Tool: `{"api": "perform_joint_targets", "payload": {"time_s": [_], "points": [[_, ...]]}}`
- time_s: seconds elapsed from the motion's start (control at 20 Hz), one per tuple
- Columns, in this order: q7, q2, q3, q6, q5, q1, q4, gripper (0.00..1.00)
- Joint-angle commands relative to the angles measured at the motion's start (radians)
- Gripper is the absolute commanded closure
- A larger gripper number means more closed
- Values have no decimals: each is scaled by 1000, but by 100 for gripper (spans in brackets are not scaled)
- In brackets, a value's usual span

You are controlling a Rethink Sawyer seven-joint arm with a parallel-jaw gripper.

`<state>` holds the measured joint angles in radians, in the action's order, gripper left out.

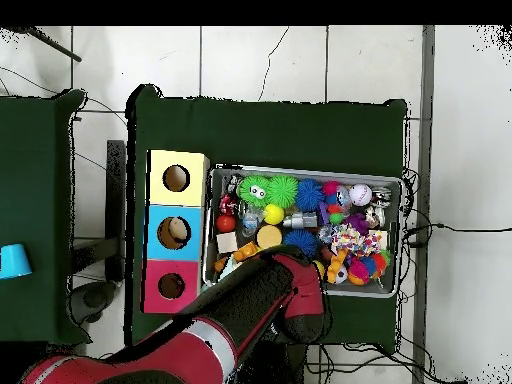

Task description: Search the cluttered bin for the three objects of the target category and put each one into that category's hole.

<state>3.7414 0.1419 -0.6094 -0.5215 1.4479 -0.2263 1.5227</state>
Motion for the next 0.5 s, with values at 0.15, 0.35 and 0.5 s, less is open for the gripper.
{"api": "perform_joint_targets", "payload": {"time_s": [0.15, 0.35, 0.5], "points": [[-134, 10, 207, -89, 20, -2, -14, 0], [-121, 20, 213, -89, 31, -4, -9, 0], [-116, 24, 217, -83, 34, -3, -8, 0]]}}
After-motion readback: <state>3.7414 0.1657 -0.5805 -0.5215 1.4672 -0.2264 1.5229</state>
